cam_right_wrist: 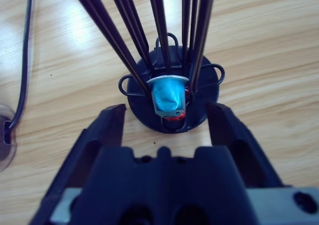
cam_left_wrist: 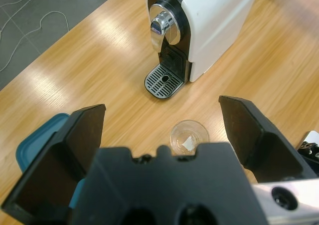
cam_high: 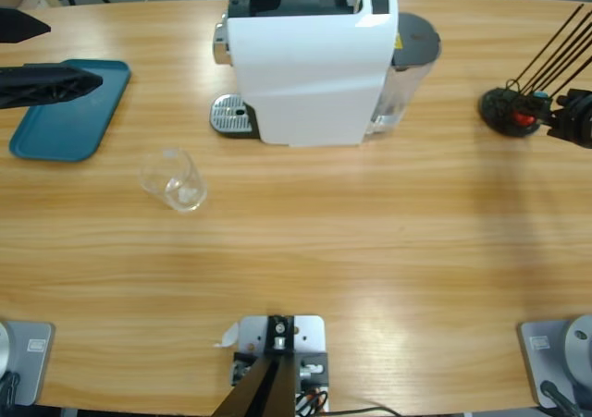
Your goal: Pour coffee
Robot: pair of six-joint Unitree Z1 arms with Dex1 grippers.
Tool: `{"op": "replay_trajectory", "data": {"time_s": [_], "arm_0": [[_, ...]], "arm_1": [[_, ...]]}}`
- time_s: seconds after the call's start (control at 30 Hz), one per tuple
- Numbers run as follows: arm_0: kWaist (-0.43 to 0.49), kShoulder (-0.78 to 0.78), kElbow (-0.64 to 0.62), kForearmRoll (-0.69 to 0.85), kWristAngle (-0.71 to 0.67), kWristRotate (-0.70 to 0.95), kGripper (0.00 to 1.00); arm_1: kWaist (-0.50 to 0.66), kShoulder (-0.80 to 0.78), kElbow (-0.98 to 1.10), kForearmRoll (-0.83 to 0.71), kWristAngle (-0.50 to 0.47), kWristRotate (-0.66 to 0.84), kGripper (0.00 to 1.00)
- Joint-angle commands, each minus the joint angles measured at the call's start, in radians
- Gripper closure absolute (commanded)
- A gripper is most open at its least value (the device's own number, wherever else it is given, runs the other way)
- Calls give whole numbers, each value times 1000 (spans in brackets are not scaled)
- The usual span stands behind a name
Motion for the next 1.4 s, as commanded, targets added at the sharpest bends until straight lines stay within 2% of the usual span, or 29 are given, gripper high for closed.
{"op": "replay_trajectory", "data": {"time_s": [0.03,0.07,0.17,0.23,0.37,0.47,0.73,1.17,1.4], "arm_0": [[-7,46,27,5,11,-18,9],[-7,45,28,5,11,-19,9],[-7,45,31,5,11,-20,9],[-7,45,31,5,11,-22,9],[-7,44,30,5,11,-23,9],[-7,46,30,5,11,-24,9],[-8,43,35,5,11,-30,9],[-15,49,44,4,8,-47,9],[-20,41,46,4,10,-50,9]], "arm_1": [[-9,4,33,-10,-11,-19,620],[-9,-2,33,-8,-11,-24,700],[-9,-4,33,-6,-12,-37,712],[-9,-1,31,-6,-12,-40,781],[-14,20,24,-8,-17,-44,785],[-25,31,18,-8,-18,-44,827],[-29,13,-4,9,-25,-46,869],[-29,-137,-82,183,-23,-65,869],[-29,-141,-109,217,-23,-69,869]]}}
